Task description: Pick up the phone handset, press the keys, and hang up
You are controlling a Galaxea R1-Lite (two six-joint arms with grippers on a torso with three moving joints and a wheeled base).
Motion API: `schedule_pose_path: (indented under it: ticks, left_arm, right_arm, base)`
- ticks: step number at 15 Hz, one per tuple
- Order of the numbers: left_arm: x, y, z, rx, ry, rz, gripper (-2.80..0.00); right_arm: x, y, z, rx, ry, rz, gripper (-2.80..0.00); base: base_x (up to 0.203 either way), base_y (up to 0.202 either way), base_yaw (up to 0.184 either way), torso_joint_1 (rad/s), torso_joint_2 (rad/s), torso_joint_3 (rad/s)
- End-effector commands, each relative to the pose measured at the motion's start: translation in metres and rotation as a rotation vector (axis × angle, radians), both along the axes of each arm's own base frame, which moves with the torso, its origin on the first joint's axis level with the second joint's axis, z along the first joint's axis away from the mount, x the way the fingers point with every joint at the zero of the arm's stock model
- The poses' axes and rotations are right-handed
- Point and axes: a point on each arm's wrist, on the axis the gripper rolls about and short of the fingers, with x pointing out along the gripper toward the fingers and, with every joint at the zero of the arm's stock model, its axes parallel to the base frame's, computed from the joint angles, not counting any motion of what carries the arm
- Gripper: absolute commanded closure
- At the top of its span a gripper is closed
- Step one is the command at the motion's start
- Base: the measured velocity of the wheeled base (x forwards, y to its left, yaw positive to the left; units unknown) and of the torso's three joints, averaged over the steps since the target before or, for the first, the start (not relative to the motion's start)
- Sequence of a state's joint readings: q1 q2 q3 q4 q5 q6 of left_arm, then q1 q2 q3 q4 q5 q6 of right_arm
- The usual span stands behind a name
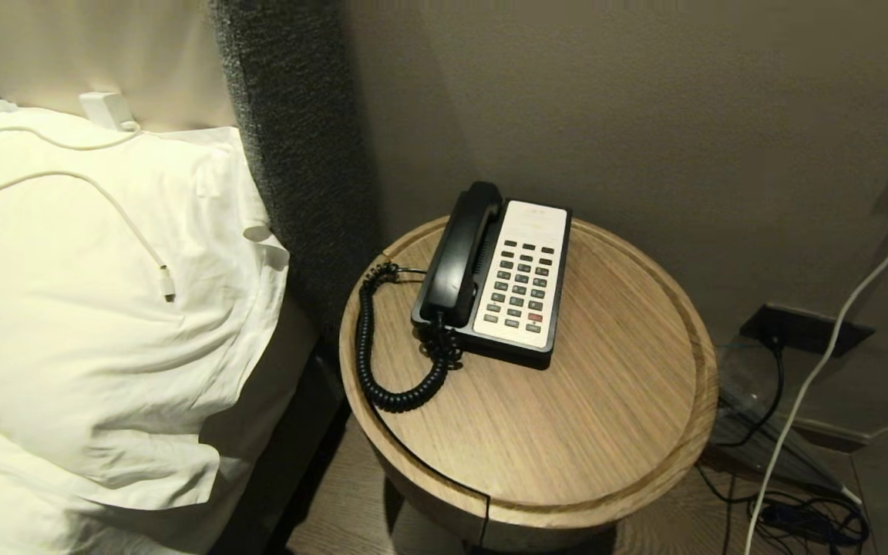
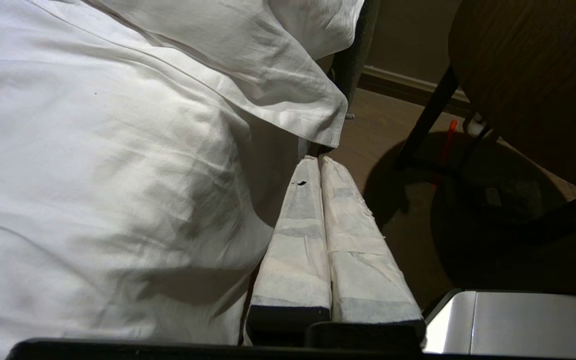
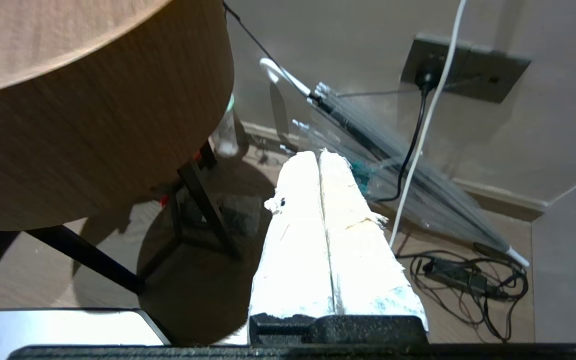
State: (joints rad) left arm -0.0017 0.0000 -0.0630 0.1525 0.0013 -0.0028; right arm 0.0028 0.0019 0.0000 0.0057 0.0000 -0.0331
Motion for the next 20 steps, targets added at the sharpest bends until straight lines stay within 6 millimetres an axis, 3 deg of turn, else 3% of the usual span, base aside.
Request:
schedule_pose_path:
  ticks: [1, 20]
  left_arm:
    - [0.0001, 0.0, -0.0001, 0.0, 0.002, 0.0, 0.0]
    - [0.0001, 0.0, 0.0001, 0.0, 0.001, 0.0, 0.0]
  right_arm:
    - [0.0, 0.0, 0.0, -0.001, 0.0, 0.0, 0.0]
    - [0.0, 0.0, 0.0, -0.001, 0.0, 0.0, 0.0]
  base:
    - [0.0, 0.0, 0.0, -0.002, 0.01, 0.201]
    - [0.0, 0.0, 0.0, 0.003, 0.0, 0.199]
